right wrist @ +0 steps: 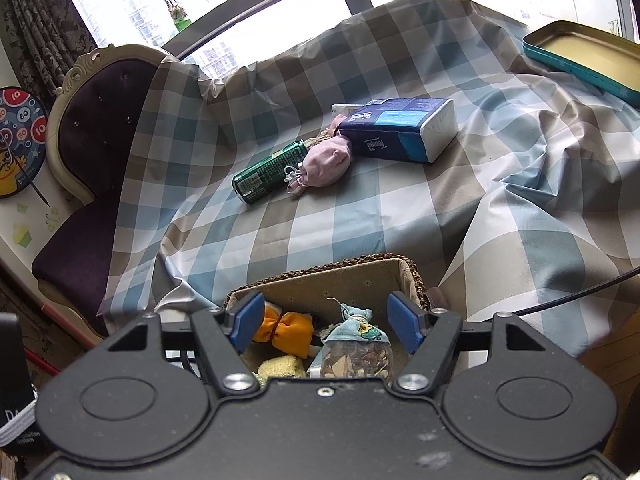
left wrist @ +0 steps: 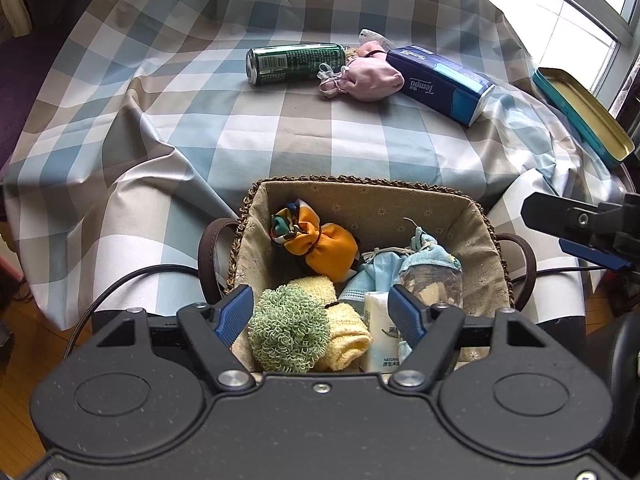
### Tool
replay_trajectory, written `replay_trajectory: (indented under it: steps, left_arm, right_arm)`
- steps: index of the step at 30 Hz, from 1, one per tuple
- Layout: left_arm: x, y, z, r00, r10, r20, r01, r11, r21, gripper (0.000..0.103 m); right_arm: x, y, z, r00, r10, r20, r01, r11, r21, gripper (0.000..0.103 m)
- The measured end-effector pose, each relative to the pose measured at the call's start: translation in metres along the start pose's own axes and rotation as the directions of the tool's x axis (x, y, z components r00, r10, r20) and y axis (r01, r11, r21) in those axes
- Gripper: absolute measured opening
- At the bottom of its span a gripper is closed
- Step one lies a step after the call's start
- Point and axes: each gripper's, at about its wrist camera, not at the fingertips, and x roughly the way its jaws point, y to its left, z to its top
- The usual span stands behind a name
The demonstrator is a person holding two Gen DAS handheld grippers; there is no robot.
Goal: Organize soft objects
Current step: 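Lower the sachet into the basket and open the right gripper, then move both tools back toward the items on the couch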
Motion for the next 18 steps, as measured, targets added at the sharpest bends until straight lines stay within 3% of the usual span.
replay_trajectory:
  steps: [18]
  left_arm:
    - [-0.0002,-0.0060,0.0001,1.000,0.020,-0.004,-0.019,0.999,0.028,0.070]
  right_arm:
    - [0.0086,0.0001,-0.0024,0.998,-0.039,-0.044,0.037,0.999,-0.036,0.078]
